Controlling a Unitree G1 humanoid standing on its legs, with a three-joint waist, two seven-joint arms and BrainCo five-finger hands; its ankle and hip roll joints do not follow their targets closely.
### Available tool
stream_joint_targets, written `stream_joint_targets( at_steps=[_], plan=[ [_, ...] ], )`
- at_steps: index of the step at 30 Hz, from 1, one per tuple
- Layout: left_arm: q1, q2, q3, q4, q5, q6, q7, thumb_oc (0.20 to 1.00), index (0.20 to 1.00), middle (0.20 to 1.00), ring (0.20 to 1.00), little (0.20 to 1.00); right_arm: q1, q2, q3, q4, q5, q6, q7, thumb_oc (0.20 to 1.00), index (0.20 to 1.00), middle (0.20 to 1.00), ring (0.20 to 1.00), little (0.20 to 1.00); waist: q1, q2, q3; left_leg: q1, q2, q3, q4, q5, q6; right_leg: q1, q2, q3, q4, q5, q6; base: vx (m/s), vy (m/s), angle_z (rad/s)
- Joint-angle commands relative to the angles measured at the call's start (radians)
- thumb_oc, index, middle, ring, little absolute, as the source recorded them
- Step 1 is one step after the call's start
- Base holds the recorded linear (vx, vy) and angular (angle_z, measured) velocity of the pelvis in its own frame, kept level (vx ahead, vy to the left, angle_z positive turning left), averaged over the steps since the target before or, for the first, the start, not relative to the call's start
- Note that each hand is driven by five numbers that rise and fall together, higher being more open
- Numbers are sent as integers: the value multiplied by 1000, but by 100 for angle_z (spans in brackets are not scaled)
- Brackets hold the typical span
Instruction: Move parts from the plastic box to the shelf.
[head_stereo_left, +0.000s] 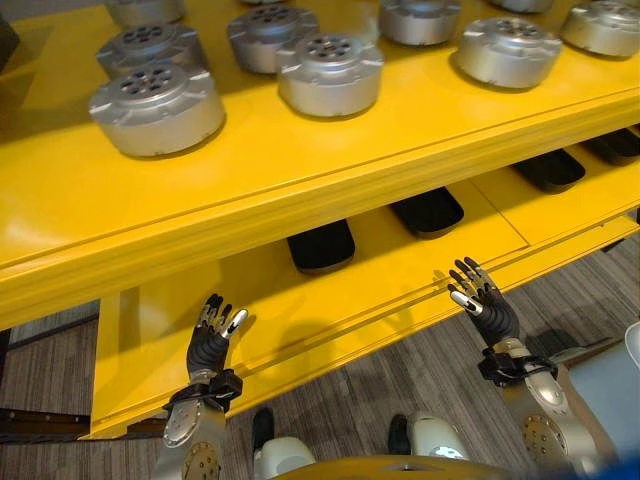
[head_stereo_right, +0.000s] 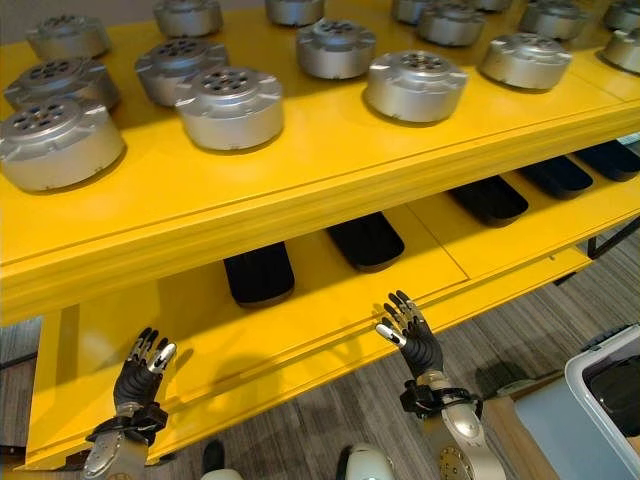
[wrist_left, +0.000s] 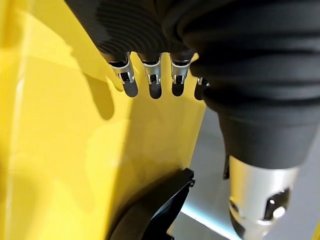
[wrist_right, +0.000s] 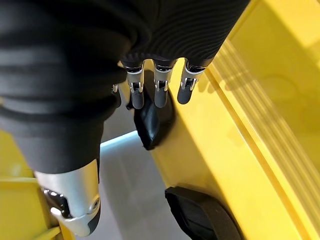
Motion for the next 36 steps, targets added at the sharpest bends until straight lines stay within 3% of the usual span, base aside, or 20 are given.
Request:
stream_joint_targets(
  at_steps=[1,2,3,4,6,7,8,9,10,11,23,27,29,31,32,33,36],
  plan=[
    [-56,40,0,-23,20,-41,-32,1000,1000,1000,1000,1000,-47,4,-54,-60,-29,-40,6,1000,1000,1000,1000,1000,11,-4,44,-59,31,44,-42,173,-74,95,-52,-34,-212,69,53,-31,-43,42],
    [-56,40,0,-23,20,-41,-32,1000,1000,1000,1000,1000,-47,4,-54,-60,-29,-40,6,1000,1000,1000,1000,1000,11,-4,45,-59,31,44,-42,173,-74,95,-52,-34,-212,69,53,-40,-123,52],
    [-55,39,-3,-20,27,-37,-47,1000,1000,1000,1000,1000,-26,9,-62,-63,-35,-31,8,1000,1000,1000,1000,1000,13,-23,46,-64,-47,82,15,90,-42,133,-59,-44,-309,123,61,-11,-104,54],
    [-50,36,-1,-22,27,-37,-49,1000,1000,1000,1000,1000,-22,11,-59,-61,-49,-25,12,1000,1000,1000,1000,1000,19,-30,43,-66,-96,53,33,27,-28,147,-59,-37,-350,139,69,4,-119,50],
    [-42,23,9,-24,25,-38,-51,1000,1000,1000,1000,1000,-28,17,-48,-54,-62,-19,21,1000,1000,1000,1000,1000,34,-55,37,-86,-240,-48,104,-104,7,172,-59,-9,-429,180,70,28,-47,22],
    [-37,21,10,-23,24,-36,-51,1000,1000,1000,1000,1000,-26,22,-44,-47,-55,-14,26,1000,1000,1000,1000,1000,42,-63,34,-83,-290,-79,109,-135,17,184,-53,-4,-451,191,70,74,-19,-36],
    [-23,14,11,-31,27,-35,-62,1000,1000,1000,1000,1000,-37,35,-35,-33,-57,-10,36,1000,1000,1000,1000,1000,60,-71,16,-81,-407,-179,81,-166,50,191,-31,18,-497,217,71,74,6,-67],
    [-24,14,11,-31,27,-35,-62,1000,1000,1000,1000,1000,-37,35,-35,-33,-57,-10,36,1000,1000,1000,1000,1000,58,-71,13,-84,-409,-181,80,-163,51,189,-32,16,-498,220,72,71,39,-65],
    [-30,21,3,-44,26,-34,-58,1000,1000,1000,1000,1000,-58,48,-24,-16,-38,-7,34,1000,1000,1000,1000,1000,67,-75,1,-101,-476,-246,62,-148,76,180,-14,32,-514,230,75,31,69,-72],
    [-34,25,-4,-50,29,-32,-54,1000,1000,1000,1000,1000,-73,51,-16,-12,-45,-10,28,1000,1000,1000,1000,1000,70,-76,1,-108,-492,-267,69,-146,84,175,-8,46,-504,225,76,70,101,-54],
    [-29,62,9,-70,34,-9,-43,1000,1000,1000,1000,1000,-69,86,27,-33,-50,45,47,1000,1000,1000,1000,1000,73,-91,-6,18,-463,-116,26,-200,149,201,-20,134,-450,229,113,54,112,-61],
    [-38,93,-4,-73,59,3,-42,1000,1000,1000,1000,1000,-67,102,31,-34,-54,53,43,1000,1000,1000,1000,1000,47,-83,27,43,-455,-74,24,-211,174,118,-22,151,-287,229,146,-52,121,-25],
    [-46,107,-1,-73,73,5,-34,1000,1000,1000,1000,1000,-82,113,46,-34,-70,52,37,1000,1000,1000,1000,1000,56,-72,46,46,-441,-40,29,-218,179,85,-81,71,-219,248,169,-119,85,-62],
    [-46,112,12,-76,69,5,-33,1000,1000,1000,1000,1000,-94,127,61,-30,-67,54,36,1000,1000,1000,1000,1000,65,-59,47,55,-417,-5,29,-227,173,104,-169,6,-222,269,161,-51,-32,-108],
    [-43,112,17,-78,59,3,-34,1000,1000,1000,1000,1000,-100,128,67,-31,-75,60,39,1000,1000,1000,1000,1000,70,-58,45,64,-403,10,29,-236,170,125,-234,6,-255,325,159,-21,-59,-85],
    [-43,112,17,-78,58,3,-34,1000,1000,1000,1000,1000,-100,128,67,-31,-75,60,39,1000,1000,1000,1000,1000,71,-58,47,66,-404,11,29,-237,170,127,-234,7,-256,326,160,-14,-84,-63],
    [-50,110,15,-76,45,4,-29,1000,1000,1000,1000,1000,-113,142,69,-17,-77,66,30,1000,1000,1000,1000,1000,80,-72,22,60,-396,37,39,-257,161,152,-345,-5,-345,440,191,33,-123,-70]
  ],
)
